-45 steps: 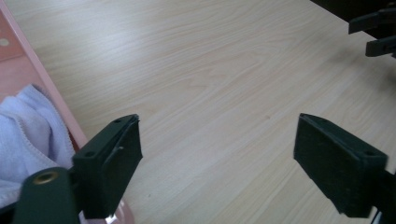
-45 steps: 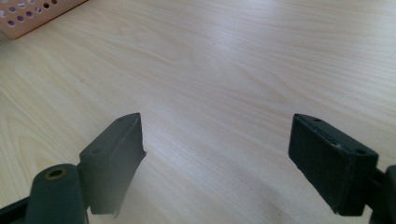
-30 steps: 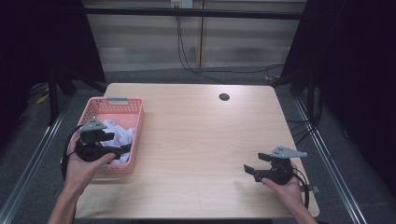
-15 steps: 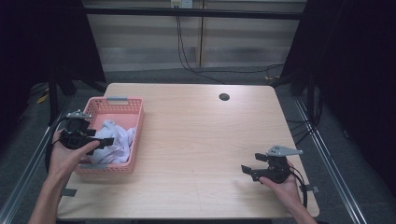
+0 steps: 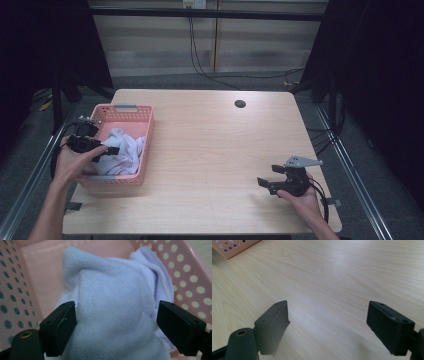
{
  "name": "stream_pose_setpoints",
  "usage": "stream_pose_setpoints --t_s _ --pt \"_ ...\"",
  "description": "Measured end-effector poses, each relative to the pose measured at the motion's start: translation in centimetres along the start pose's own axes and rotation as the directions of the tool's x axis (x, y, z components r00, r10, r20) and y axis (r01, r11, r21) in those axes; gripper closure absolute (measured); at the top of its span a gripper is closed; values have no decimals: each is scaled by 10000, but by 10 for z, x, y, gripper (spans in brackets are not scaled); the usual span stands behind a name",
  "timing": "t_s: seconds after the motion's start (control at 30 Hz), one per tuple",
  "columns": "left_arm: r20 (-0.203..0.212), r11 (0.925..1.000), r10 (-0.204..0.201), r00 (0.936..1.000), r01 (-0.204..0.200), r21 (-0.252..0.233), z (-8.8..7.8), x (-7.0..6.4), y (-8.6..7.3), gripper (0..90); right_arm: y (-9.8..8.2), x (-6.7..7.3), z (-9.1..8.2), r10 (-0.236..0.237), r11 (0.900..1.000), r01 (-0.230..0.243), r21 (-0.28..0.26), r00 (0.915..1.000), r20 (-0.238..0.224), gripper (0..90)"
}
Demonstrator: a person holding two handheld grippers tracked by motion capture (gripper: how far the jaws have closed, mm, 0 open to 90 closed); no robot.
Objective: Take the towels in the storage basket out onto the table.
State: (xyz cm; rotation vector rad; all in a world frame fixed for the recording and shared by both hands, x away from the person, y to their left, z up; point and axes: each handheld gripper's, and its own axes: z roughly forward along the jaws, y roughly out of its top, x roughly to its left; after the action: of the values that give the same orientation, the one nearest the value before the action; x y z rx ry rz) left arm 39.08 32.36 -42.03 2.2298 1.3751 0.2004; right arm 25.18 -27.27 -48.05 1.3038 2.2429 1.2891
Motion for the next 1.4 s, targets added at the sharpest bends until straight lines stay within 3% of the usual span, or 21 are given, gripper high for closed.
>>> stream_pose_setpoints --t_s 0.13,0.17,0.23,0.3,0.4,0.57,0.77,0.83,0.87,0.97,1.1,1.13,1.2,1.23,1.4 --pt "-67 9989 -56 10000 59 471 13 -4 2 126 0 1 0 -147 9999 147 29 9999 26 180" --pt "206 9970 92 9997 -107 763 17 -6 3 85 0 2 0 -177 9998 177 41 9998 19 180" --pt "231 9922 237 9995 -264 1215 22 -9 5 0 0 2 1 -183 9998 183 67 9998 -16 180" --pt "67 9855 359 9993 -365 1660 28 -13 7 0 0 2 1 -168 9998 168 144 9998 -47 180" --pt "-266 9836 403 9988 -350 1772 34 -12 9 0 0 2 2 -204 9997 204 149 9998 -46 180" --pt "-351 9705 565 9978 -466 2365 44 -11 12 0 0 2 2 -194 9996 195 216 9998 -86 180" --pt "-369 9622 477 9982 -360 2701 57 -11 14 0 -1 3 2 -210 9995 214 249 9996 -173 180" --pt "-622 9503 673 9958 -450 3082 63 -15 16 0 0 3 2 -204 9995 209 243 9996 -203 180" --pt "-622 9503 673 9958 -450 3082 63 -15 16 0 0 3 2 -204 9995 209 243 9996 -203 180" --pt "-797 9397 943 9923 -623 3362 65 -17 17 15 -1 4 2 -270 9993 277 266 9993 -260 179" --pt "-985 9433 953 9906 -582 3269 63 -17 17 138 -1 4 2 -324 9989 334 320 9990 -309 180" --pt "-1031 9513 832 9912 -482 3044 60 -15 15 175 -1 4 2 -364 9988 373 304 9989 -310 180" --pt "-1005 9535 806 9917 -473 2978 58 -13 15 229 -1 4 2 -362 9987 373 343 9988 -327 180" --pt "-1096 9584 712 9914 -375 2829 58 -12 15 252 -1 4 2 -361 9988 371 333 9989 -309 180" --pt "-1138 9614 719 9909 -385 2723 55 -10 14 337 -1 4 3 -278 9990 287 351 9993 -263 181"
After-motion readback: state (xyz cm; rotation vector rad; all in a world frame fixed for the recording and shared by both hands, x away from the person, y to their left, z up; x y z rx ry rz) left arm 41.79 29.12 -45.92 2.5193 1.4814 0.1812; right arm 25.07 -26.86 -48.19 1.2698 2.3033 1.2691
